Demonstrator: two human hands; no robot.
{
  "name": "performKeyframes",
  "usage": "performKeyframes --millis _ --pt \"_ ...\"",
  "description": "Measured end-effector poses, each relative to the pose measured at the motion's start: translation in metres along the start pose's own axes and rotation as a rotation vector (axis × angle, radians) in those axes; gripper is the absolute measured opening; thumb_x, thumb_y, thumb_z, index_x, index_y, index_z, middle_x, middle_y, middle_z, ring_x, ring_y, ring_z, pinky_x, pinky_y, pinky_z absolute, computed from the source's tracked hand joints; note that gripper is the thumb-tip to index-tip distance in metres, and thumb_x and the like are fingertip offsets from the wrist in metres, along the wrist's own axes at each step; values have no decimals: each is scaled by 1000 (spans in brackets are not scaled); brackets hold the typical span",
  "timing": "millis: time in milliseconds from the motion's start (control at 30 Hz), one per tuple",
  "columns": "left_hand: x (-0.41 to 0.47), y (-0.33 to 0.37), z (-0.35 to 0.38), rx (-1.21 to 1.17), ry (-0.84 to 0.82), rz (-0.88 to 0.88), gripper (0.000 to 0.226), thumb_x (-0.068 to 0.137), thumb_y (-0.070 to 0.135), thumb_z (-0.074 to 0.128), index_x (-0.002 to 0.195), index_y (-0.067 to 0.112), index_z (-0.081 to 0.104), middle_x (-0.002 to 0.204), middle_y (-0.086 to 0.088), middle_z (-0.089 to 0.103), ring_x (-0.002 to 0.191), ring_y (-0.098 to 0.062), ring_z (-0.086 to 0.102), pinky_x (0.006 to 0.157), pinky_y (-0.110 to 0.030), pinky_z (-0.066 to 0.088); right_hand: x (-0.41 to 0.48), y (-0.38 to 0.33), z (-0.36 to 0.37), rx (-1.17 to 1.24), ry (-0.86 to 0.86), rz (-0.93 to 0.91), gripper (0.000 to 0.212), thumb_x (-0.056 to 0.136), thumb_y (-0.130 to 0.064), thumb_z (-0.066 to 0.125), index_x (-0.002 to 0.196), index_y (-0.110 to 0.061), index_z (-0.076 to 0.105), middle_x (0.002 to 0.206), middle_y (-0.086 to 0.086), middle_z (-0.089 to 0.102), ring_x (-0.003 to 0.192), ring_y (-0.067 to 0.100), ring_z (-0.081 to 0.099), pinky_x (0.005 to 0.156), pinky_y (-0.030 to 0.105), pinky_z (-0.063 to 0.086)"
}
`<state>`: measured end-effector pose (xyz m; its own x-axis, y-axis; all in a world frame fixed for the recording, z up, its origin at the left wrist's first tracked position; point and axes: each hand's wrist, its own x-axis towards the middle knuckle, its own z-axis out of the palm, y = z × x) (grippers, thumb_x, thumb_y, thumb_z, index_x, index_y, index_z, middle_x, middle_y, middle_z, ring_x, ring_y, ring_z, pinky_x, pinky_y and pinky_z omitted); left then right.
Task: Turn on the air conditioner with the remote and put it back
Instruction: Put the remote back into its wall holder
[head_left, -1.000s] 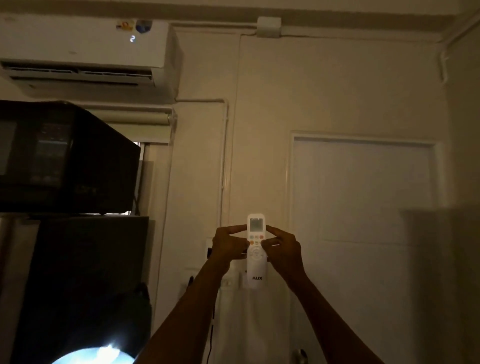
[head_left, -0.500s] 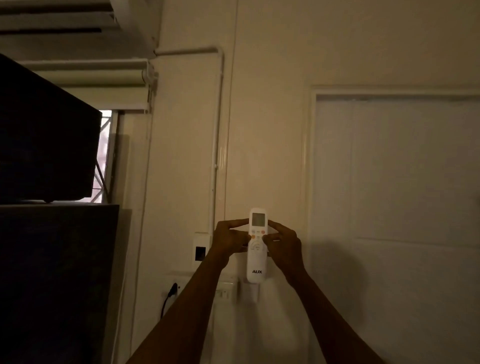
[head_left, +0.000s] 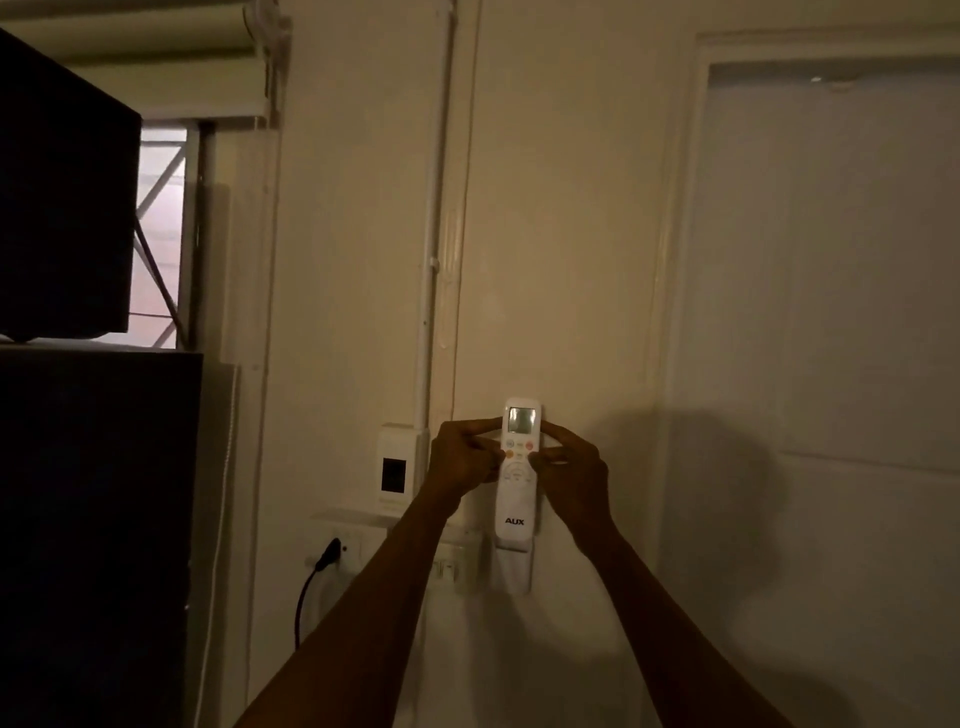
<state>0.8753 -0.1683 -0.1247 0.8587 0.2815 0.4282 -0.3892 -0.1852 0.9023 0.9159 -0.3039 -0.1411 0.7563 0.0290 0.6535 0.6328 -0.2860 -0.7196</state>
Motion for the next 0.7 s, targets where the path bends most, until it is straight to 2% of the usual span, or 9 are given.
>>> performKeyframes --millis 167,267,433,533,633,700 --pt "5 -23 3 56 28 57 50 77 -6 67 126 7 60 106 -21 71 99 -31 69 83 -50 58 3 19 11 14 28 -7 45 80 -7 67 124 -17 61 102 13 73 82 17 66 73 24 54" --pt "7 -36 3 111 57 110 50 76 -2 70 124 7 60 106 -20 71 100 -30 67 88 -50 56 -2 27 16 16 43 -13 44 82 -7 66 124 -16 60 100 14 71 79 16 64 72 25 56" --pt "12 -50 7 71 103 162 49 75 -1 72 122 8 62 102 -20 72 96 -28 69 85 -49 58 -3 35 20 -1 73 -73 44 83 -11 66 126 -15 59 102 15 71 81 15 64 78 29 56" --pt "13 -57 6 79 92 171 48 76 -4 70 122 6 62 107 -20 71 97 -28 68 89 -49 56 -10 42 23 46 80 -64 46 82 -11 67 127 -16 58 99 11 71 76 11 63 74 26 57" --pt "10 -65 5 90 90 182 47 76 -3 70 121 6 62 105 -18 72 97 -25 68 90 -48 56 -19 47 27 57 105 -58 48 81 -12 68 128 -20 56 93 4 69 73 4 62 66 16 52" --pt "7 -69 6 109 92 208 46 76 -2 71 120 7 63 107 -17 72 93 -18 68 88 -42 58 -23 51 31 50 131 -42 48 82 -13 68 127 -22 54 88 2 67 72 3 61 67 20 54"
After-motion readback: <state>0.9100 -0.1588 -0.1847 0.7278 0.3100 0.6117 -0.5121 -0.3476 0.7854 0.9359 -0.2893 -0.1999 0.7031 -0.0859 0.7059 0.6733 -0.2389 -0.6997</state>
